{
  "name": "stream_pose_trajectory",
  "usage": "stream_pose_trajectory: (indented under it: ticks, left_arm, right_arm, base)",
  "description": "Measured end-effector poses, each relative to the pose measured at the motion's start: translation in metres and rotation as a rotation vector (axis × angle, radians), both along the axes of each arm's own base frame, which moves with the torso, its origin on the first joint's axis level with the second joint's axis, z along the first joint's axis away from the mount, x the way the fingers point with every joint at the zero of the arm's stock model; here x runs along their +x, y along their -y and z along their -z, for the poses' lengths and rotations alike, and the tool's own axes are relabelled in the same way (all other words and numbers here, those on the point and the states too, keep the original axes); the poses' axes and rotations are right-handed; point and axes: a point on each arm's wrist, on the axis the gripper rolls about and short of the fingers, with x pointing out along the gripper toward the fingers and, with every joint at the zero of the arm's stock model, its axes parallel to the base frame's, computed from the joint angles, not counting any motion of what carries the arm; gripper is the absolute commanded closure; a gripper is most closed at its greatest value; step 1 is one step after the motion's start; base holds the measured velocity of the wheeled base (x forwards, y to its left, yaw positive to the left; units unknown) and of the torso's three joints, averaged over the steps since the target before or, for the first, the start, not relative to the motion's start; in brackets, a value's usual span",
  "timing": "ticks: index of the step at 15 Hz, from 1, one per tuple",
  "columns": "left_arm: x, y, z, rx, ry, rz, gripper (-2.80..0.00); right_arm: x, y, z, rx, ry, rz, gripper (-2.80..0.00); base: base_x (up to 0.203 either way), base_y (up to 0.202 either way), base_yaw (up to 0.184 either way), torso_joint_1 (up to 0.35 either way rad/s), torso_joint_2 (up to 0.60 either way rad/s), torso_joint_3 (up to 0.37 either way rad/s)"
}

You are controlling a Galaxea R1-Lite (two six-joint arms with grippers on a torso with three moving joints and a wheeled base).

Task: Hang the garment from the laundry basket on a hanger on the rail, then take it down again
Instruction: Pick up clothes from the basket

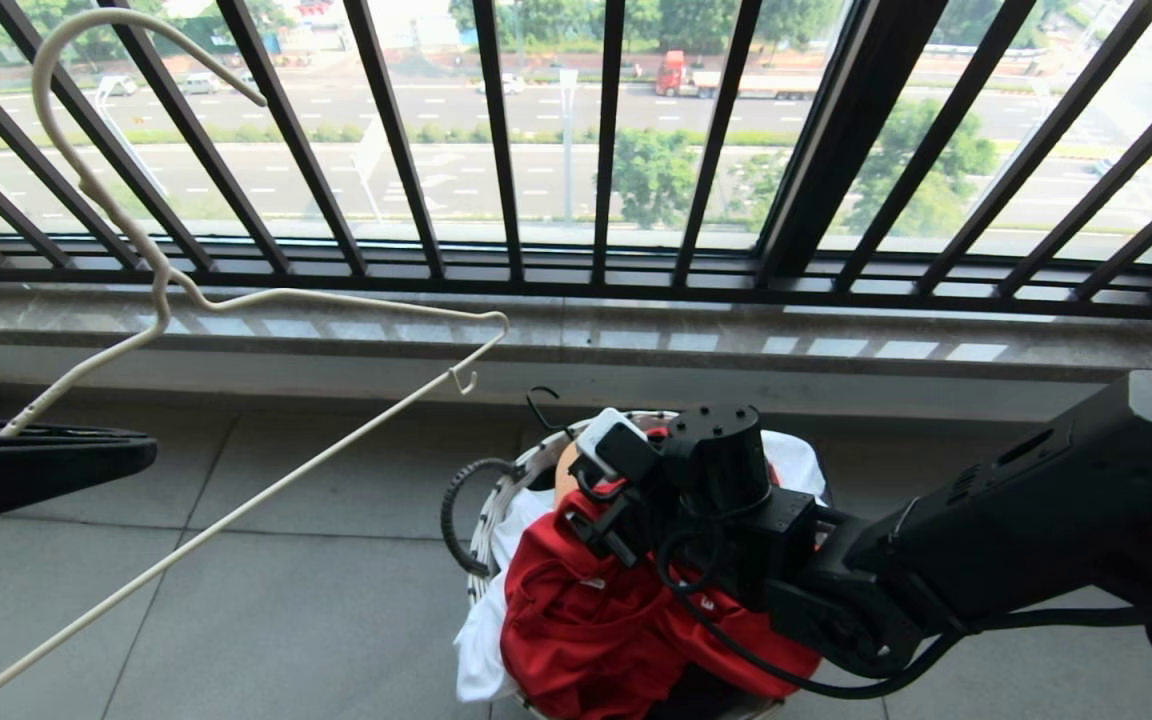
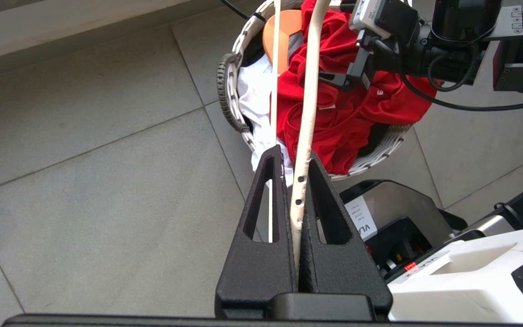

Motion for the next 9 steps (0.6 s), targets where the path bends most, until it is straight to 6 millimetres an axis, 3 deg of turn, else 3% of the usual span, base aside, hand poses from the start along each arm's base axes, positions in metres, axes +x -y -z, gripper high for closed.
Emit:
stream_pose_trajectory:
  ticks: [6, 7, 9]
  left_arm:
    - [-0.0001, 0.0, 0.0, 0.0, 0.0, 0.0, 0.0]
    - [0.0, 0.0, 0.0, 0.0, 0.0, 0.0, 0.0]
    - [0.0, 0.0, 0.0, 0.0, 0.0, 0.0, 0.0]
  right_arm:
    - [0.0041, -0.0015, 0.0041, -0.018, 0.002, -0.021, -2.8]
    - [0.0058, -0.0003, 0.0041, -0.022, 0.005, -0.018, 0.0]
    - [0.0075, 0.0008, 0.0049, -0.027, 0.005, -0.014, 0.0]
  base:
    - [0.0, 0.0, 0.0, 0.0, 0.0, 0.0]
    - [0.0, 0.0, 0.0, 0.0, 0.0, 0.0]
    - [0.0, 0.0, 0.0, 0.0, 0.0, 0.0]
